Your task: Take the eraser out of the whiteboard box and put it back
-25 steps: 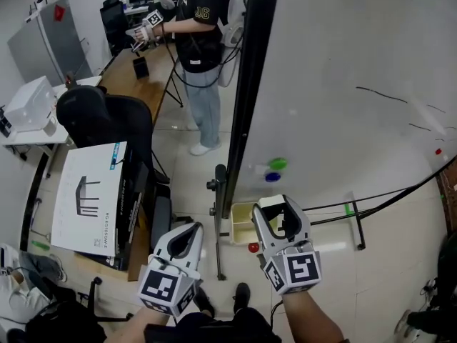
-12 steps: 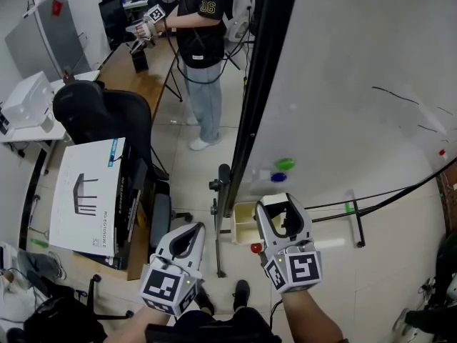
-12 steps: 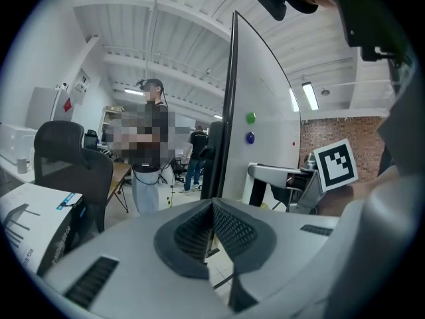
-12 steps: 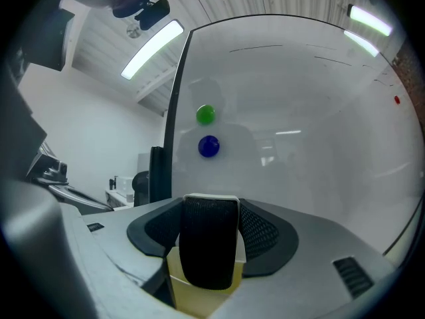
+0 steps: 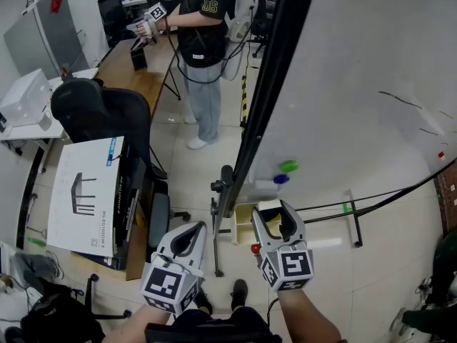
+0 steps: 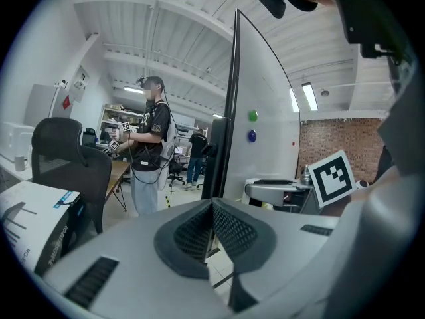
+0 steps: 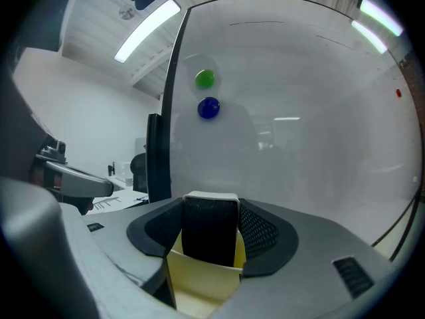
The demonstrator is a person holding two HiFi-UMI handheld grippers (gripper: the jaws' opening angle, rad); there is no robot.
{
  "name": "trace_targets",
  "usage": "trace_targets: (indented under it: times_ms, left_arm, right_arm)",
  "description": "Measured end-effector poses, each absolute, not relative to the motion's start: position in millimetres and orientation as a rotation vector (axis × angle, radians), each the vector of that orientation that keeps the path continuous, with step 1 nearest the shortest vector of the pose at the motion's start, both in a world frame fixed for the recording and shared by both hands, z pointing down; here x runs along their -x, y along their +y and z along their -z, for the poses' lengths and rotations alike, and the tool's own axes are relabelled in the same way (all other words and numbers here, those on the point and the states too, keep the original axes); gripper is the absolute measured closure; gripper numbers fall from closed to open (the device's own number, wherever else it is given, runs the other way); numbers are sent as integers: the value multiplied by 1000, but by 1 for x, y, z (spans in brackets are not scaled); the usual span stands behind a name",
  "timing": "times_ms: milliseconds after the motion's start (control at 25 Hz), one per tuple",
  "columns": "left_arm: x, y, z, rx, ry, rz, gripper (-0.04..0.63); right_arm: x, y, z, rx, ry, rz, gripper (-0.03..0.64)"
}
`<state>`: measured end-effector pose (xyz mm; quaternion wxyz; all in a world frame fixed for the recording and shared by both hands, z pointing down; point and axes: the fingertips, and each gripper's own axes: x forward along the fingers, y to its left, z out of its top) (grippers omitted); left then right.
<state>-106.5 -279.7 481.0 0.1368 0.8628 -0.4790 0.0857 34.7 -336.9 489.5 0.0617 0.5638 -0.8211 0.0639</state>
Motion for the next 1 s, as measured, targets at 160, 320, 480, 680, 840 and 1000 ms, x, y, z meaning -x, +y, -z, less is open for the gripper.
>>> trace_targets:
  times_ms: [160, 320, 480, 680, 840, 1000]
  left_arm:
    - [107, -280, -482, -2504, -1394, -237, 580]
    - [104, -279, -478, -2512, -1379, -236, 580]
    - [103, -280, -475, -2527, -1369, -225, 580]
    - [104, -278, -465, -2555, -1371, -192, 580]
    - [103, -274, -458, -2575, -1366, -179, 580]
    - [101, -275, -462, -2578, -1371, -210, 580]
  right_arm:
    - [-32, -336, -496, -1661, -2431, -214, 334]
    - [-33, -333, -509, -1611, -2357, -280, 341]
    - [-33, -331, -518, -1575, -2294, -339, 342]
    - [-30, -327, -522, -1519, -2233, -379, 347]
    - [-27, -324, -527, -1501, -2198, -426, 348]
    - [-28, -325, -530, -1520, -2193, -505, 348]
